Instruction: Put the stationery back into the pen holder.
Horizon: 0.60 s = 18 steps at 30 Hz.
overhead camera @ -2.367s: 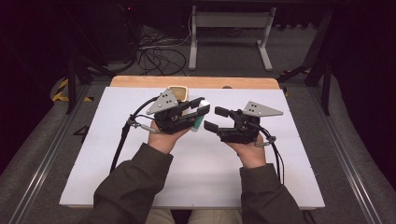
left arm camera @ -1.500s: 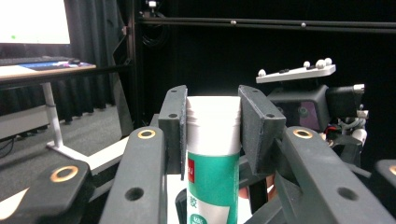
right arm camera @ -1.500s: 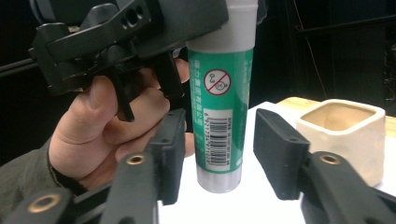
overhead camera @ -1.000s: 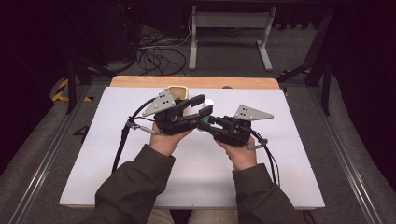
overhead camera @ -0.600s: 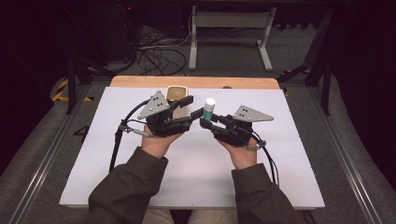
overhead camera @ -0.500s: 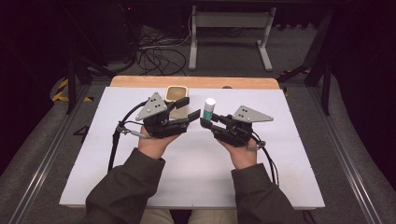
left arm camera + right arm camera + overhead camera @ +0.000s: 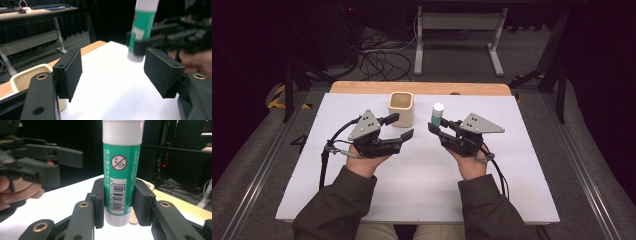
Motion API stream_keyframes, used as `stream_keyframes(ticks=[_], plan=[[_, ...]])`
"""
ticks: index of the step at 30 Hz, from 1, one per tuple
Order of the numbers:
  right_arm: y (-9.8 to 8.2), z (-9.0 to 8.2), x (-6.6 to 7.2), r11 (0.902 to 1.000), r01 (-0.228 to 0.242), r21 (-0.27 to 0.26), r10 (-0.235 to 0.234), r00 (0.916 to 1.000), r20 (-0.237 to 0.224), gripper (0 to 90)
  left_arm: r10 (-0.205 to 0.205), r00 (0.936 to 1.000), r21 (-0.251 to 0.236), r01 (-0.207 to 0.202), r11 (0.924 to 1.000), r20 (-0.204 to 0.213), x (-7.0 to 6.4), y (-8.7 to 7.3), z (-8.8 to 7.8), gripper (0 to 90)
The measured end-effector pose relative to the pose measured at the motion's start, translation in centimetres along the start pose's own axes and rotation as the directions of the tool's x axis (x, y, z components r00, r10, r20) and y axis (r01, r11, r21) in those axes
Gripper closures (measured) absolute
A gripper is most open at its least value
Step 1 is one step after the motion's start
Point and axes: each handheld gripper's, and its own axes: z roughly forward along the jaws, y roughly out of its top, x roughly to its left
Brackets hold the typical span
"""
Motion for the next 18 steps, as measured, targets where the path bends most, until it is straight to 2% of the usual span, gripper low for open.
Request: stream_keyframes(ticks=[10,18], plan=[[-0.5,1.1,0.2,0.9989,0.046,0.008,-0.046,0.9989,0.01,65.9,-0.023,0.9997,0.0,0.023,0.9997,0.001,0.5,-1.5,-1.3,29.0],[-0.2,2.1,0.5,0.9986,0.051,-0.012,-0.051,0.9986,0.012,65.9,-0.01,0.9999,0.004,0.01,0.9999,0.012,0.6,-2.0,-1.7,28.4]])
